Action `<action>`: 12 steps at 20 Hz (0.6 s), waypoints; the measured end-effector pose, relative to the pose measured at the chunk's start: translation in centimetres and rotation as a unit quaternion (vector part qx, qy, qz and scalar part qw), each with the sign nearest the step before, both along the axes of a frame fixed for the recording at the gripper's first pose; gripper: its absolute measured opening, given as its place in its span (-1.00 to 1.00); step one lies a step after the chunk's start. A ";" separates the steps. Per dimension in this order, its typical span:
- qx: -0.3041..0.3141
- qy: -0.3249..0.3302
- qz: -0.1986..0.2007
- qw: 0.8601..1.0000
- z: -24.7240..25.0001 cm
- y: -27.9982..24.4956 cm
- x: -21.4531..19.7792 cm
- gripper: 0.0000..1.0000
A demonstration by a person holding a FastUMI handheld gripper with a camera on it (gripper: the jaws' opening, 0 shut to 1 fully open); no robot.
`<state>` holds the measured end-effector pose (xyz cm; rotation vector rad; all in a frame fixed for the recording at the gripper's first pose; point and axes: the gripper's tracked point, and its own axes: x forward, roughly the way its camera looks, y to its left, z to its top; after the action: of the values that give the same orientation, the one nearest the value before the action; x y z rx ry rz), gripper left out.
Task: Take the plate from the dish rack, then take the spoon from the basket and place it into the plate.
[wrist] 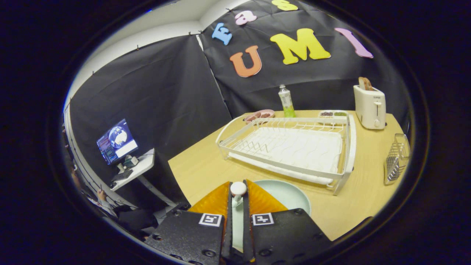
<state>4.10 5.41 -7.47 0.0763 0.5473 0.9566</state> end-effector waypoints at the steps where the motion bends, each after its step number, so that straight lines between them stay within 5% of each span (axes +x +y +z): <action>1: 0.004 0.005 -0.001 1.000 -0.1 0.2 0.2 -0.65; 3: 0.011 0.010 -0.014 1.000 -0.2 -0.1 0.8 -0.61; 12: -0.013 -0.128 -0.160 0.979 3.0 -4.9 4.4 0.88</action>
<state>8.50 0.54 -4.42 0.0152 0.2973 0.6329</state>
